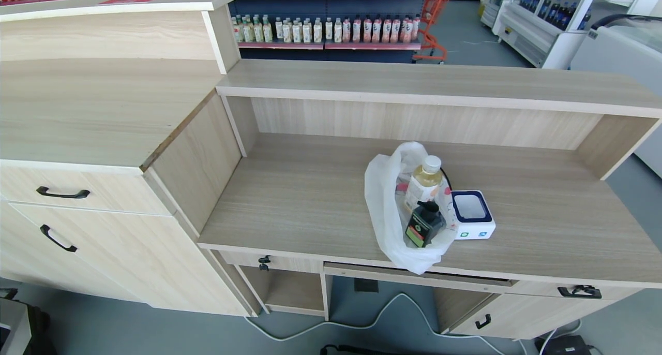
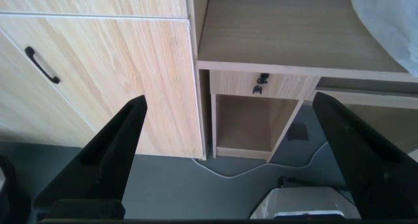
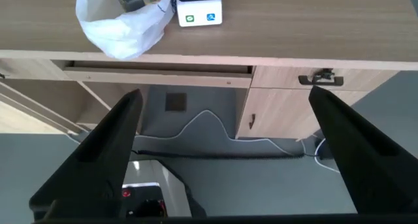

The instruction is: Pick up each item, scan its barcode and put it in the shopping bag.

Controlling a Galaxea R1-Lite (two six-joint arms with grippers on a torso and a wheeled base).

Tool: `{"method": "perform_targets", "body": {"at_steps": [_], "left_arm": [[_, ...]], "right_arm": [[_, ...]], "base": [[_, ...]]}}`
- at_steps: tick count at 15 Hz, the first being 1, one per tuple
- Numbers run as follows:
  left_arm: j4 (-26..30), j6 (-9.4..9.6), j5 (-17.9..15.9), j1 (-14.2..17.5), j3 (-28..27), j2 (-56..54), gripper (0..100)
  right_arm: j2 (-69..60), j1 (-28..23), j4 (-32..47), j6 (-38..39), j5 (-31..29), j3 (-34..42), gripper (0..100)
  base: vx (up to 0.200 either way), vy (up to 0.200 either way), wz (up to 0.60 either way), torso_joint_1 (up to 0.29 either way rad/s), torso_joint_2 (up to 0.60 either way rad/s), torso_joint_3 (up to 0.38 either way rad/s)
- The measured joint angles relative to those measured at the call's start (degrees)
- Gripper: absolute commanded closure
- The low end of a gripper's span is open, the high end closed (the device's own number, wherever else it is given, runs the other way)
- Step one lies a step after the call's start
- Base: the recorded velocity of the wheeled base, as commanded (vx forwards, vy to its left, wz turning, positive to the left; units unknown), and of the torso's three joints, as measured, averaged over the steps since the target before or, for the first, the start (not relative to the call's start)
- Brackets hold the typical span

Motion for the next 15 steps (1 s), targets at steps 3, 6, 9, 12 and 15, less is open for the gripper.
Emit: {"method": "perform_targets", "body": {"at_steps": [3,6,9,12,15], "left_arm": [[0.02,0.0,0.0,-0.02,0.0,0.0,0],[0.0,-0.02,0.0,-0.02,0.0,0.0,0],[0.0,-0.02,0.0,-0.02,0.0,0.0,0],[0.0,0.0,0.0,-0.02,0.0,0.0,0],[0.0,-0.02,0.0,-0.02,0.0,0.0,0]], "right_arm": [[-6.17,0.06,2.02,0.49,0.35,0.24,0],[-8.07,0.06,2.0,1.6,0.35,0.3,0],[-8.53,0.06,2.02,1.73,0.35,0.3,0],[-8.62,0.06,2.05,1.73,0.38,0.3,0],[-8.62,0.06,2.07,1.6,0.35,0.3,0]], "base": [[0.0,0.0,0.0,0.0,0.0,0.0],[0.0,0.0,0.0,0.0,0.0,0.0],[0.0,0.0,0.0,0.0,0.0,0.0],[0.0,0.0,0.0,0.0,0.0,0.0],[0.0,0.0,0.0,0.0,0.0,0.0]]}}
